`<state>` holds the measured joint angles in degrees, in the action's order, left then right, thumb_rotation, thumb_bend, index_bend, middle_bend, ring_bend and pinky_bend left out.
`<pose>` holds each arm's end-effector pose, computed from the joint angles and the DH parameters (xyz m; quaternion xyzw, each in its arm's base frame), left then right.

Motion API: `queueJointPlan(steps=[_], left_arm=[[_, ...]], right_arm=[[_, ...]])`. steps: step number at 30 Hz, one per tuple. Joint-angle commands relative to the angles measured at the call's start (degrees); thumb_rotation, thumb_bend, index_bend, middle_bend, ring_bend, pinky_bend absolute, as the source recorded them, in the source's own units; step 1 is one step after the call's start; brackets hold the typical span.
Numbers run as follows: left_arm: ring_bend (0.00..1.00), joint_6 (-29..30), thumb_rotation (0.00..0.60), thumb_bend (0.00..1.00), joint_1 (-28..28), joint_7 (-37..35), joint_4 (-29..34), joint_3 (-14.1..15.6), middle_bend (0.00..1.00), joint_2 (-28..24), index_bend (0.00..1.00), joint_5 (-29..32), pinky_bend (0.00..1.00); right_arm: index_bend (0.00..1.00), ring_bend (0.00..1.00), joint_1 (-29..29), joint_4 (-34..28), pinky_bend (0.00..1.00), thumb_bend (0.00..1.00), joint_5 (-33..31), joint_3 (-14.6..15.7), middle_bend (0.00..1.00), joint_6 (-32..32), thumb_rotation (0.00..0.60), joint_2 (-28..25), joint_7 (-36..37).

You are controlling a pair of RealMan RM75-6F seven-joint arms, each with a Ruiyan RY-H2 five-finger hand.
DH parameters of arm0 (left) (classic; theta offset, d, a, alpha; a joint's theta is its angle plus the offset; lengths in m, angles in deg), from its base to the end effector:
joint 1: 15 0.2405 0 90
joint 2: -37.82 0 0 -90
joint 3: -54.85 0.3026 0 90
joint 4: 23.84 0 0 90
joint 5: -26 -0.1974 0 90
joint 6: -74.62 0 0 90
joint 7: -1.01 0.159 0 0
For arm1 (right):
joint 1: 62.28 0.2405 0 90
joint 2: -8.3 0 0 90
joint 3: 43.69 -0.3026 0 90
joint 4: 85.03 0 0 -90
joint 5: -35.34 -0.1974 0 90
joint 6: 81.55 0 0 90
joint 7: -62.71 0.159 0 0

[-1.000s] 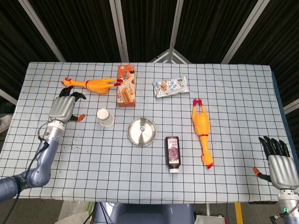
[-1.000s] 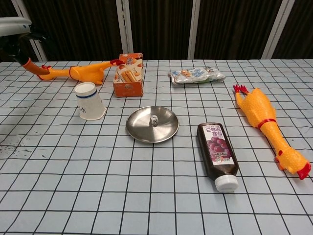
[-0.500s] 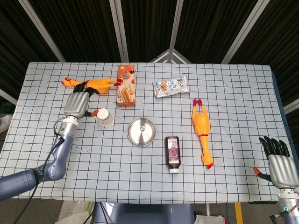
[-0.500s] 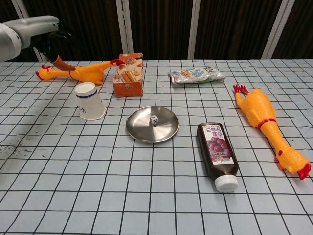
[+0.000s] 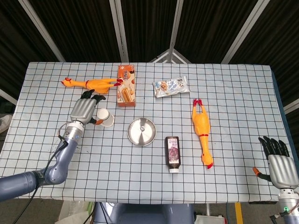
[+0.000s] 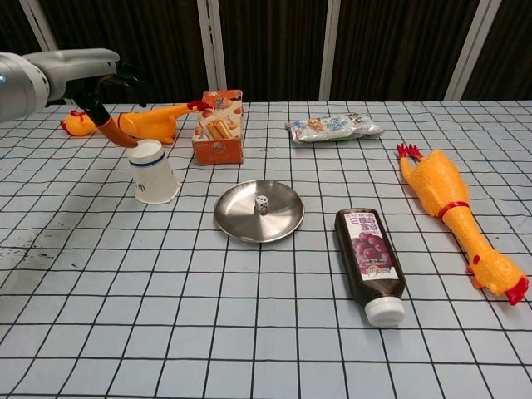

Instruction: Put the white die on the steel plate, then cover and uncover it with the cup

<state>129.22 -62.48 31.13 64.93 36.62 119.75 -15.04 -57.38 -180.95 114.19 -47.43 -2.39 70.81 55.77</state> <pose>-0.1696 0.4375 0.0537 -0.6760 -0.4269 -0.3469 0.4903 -0.3595 -0.1993 0.1892 0.5925 -0.4164 0.3181 0.6118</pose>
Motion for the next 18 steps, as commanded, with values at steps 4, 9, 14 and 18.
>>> queueJointPlan(steps=[4,9,14,18], left_arm=[[0.0,-0.7,0.6,0.18,-0.5,0.8,0.4,1.2,0.22,-0.8,0.21,1.4,0.0],[0.0,-1.0,0.6,0.17,-1.0,1.3,0.0,2.0,0.21,-1.1,0.21,2.8,0.0],[0.0,-1.3,0.6,0.17,-1.5,1.5,-1.5,2.7,0.22,-0.2,0.22,4.1,0.0],[0.0,-1.6,0.6,0.17,-1.9,1.3,-2.9,2.9,0.22,0.8,0.22,4.6,0.0]], right_arm=[[0.1,0.07,0.0,-0.1,0.0,0.21,-0.3,0.0,0.09,0.0,0.6,0.0,-0.2],[0.1,0.07,-0.1,-0.1,0.0,0.21,-0.5,-0.1,0.09,0.0,0.6,-0.1,0.0],[0.1,0.07,0.0,-0.1,0.0,0.21,-0.6,-0.2,0.09,-0.1,0.6,-0.1,0.0],[0.1,0.07,0.0,-0.1,0.0,0.21,-0.6,-0.1,0.09,-0.1,0.6,-0.1,0.0]])
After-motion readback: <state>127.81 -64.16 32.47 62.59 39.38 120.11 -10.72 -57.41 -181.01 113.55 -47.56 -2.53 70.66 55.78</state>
